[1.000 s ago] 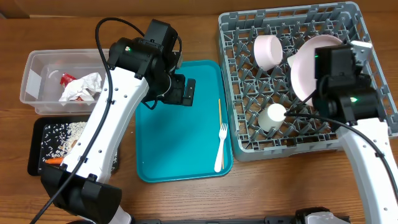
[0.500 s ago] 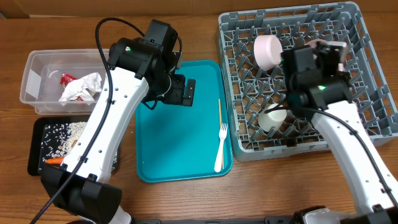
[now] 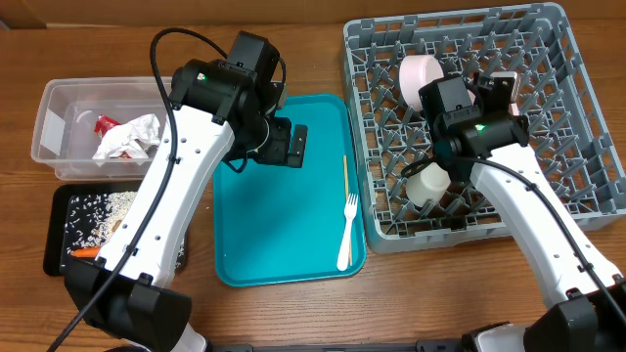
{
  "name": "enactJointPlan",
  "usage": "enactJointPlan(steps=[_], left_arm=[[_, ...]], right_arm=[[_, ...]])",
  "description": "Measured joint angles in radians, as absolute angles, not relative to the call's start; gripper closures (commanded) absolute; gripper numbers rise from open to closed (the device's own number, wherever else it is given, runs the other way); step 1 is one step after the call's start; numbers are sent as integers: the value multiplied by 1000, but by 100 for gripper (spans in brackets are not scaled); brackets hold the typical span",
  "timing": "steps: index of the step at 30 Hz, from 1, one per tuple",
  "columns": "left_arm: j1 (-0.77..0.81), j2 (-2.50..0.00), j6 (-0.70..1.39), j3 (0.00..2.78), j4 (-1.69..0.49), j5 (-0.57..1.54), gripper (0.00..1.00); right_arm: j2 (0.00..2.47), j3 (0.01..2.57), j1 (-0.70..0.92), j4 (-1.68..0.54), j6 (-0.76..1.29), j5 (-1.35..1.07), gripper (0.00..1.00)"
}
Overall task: Sort waste into correct bins and load items into the dishwasher
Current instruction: 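Lower the white plate upright into the rack with the right gripper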
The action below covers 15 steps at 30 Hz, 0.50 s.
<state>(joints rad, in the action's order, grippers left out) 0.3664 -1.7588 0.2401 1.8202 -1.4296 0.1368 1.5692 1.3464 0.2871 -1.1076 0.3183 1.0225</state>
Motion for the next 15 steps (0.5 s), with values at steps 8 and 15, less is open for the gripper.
enactJointPlan(steps=[8, 15], left_arm=[[366, -1759, 240, 1820, -1429, 137, 0], [366, -1759, 240, 1820, -1429, 137, 0]], right_arm=[[1569, 1346, 287, -1093, 321, 976, 96], [1569, 1346, 287, -1067, 323, 926, 83]])
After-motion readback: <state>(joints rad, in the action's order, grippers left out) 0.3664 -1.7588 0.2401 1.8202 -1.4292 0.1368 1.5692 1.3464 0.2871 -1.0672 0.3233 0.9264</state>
